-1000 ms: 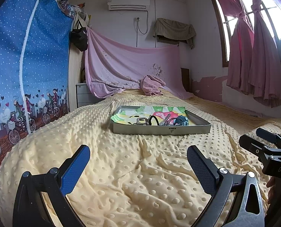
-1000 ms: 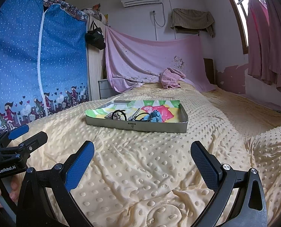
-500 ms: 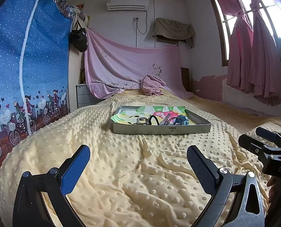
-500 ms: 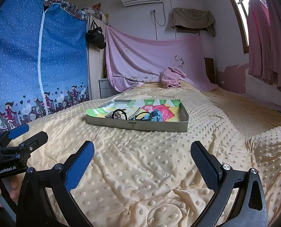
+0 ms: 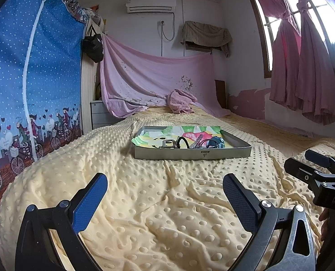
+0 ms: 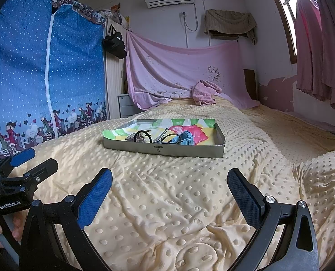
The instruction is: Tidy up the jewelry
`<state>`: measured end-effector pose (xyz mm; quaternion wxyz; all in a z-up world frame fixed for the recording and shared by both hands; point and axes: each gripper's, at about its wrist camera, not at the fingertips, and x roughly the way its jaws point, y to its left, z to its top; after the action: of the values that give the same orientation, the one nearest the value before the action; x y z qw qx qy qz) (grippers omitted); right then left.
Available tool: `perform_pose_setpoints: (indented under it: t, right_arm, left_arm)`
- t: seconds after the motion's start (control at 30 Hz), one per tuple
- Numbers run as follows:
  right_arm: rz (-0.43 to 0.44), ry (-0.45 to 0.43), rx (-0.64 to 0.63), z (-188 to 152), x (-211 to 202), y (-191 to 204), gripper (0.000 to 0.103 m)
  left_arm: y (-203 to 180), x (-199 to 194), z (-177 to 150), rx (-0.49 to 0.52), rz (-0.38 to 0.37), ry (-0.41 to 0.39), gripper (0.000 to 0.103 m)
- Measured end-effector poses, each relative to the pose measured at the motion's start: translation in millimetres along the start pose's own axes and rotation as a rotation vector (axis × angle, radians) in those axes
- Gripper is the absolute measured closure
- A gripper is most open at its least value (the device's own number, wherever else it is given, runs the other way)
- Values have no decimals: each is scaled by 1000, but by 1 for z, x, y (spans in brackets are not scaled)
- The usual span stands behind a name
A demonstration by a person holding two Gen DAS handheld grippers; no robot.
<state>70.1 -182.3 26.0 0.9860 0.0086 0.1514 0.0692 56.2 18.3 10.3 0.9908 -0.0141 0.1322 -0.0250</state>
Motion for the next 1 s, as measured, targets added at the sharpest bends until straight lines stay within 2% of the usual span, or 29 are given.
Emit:
perform_pose_setpoints:
  t: [1.0]
  right_arm:
    - [0, 2, -1, 0, -1, 0, 3]
  left_arm:
    - [0, 1, -1, 3, 7, 12, 0]
